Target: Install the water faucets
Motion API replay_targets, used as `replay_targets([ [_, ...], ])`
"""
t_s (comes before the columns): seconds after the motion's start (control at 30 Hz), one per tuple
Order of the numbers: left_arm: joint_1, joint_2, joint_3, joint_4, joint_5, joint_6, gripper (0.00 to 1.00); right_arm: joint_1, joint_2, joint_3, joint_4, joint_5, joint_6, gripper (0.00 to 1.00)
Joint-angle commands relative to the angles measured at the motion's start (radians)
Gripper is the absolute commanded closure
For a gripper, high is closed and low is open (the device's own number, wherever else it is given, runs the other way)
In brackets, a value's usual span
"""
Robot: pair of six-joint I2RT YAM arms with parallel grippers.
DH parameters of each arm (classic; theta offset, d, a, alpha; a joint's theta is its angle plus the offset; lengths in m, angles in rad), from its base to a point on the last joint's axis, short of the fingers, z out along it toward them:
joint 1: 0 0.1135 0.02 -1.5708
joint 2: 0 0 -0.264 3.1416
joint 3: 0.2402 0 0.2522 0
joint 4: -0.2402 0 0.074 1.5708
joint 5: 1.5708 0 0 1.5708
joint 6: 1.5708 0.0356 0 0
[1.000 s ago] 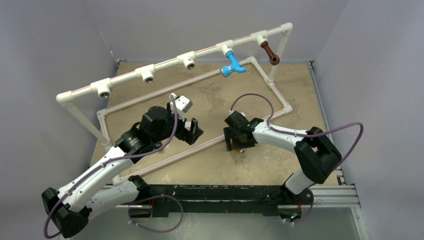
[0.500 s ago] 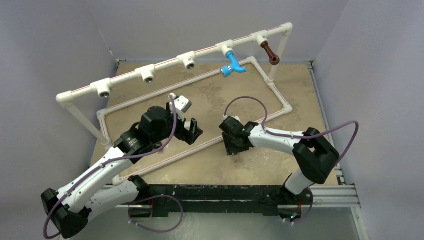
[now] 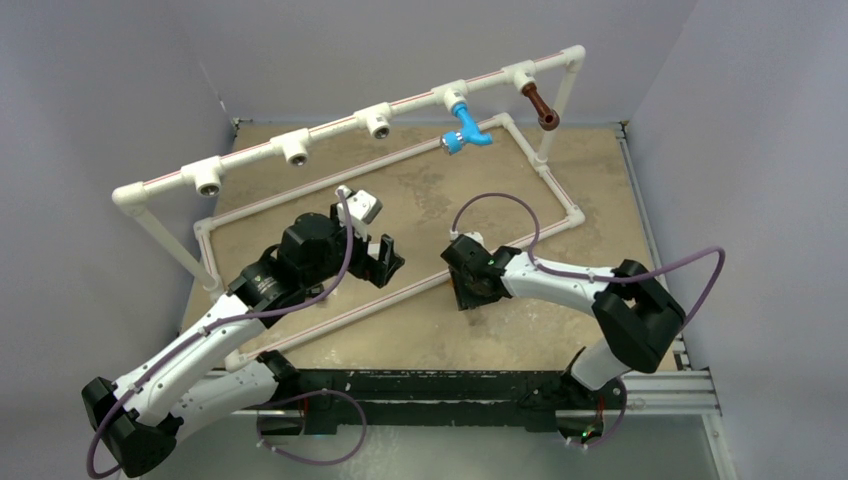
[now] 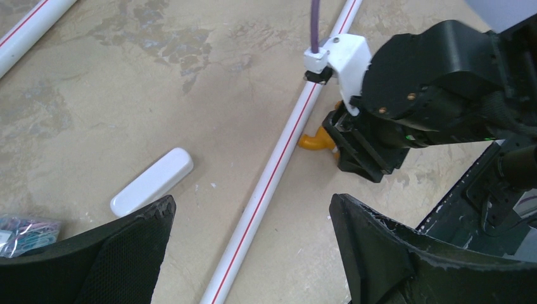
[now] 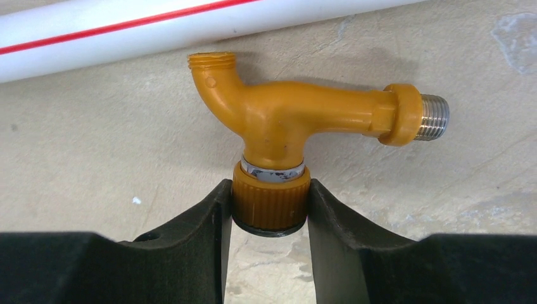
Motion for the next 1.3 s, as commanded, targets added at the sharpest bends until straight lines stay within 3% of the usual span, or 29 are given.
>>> replay_targets([
  [0.0,-0.005,-0.009,0.042,0.007,-0.108,-0.005,0.10,0.013,-0.154,-0.013,0.051,0.006,0.003,1.00],
  [0.27,0.006,0.012,0.063,-0.040,-0.225,-0.050,0.11,0.032,-0.312,-0.014,0.144,-0.080,-0.061,1.00],
  [0.6,0.008,-0.035,0.124,-0.114,-0.160,-0.094,0.11,0.203,-0.387,0.009,0.262,-0.119,-0.235,1.00],
  [1.0,0.008,-0.054,0.198,-0.310,-0.040,-0.159,0.11,0.310,-0.382,0.011,0.411,-0.286,-0.705,1.00],
  [1.27,0.008,-0.070,0.144,-0.307,0.184,-0.230,0.11,0.315,-0.374,0.018,0.367,-0.353,-1.010,1.00],
])
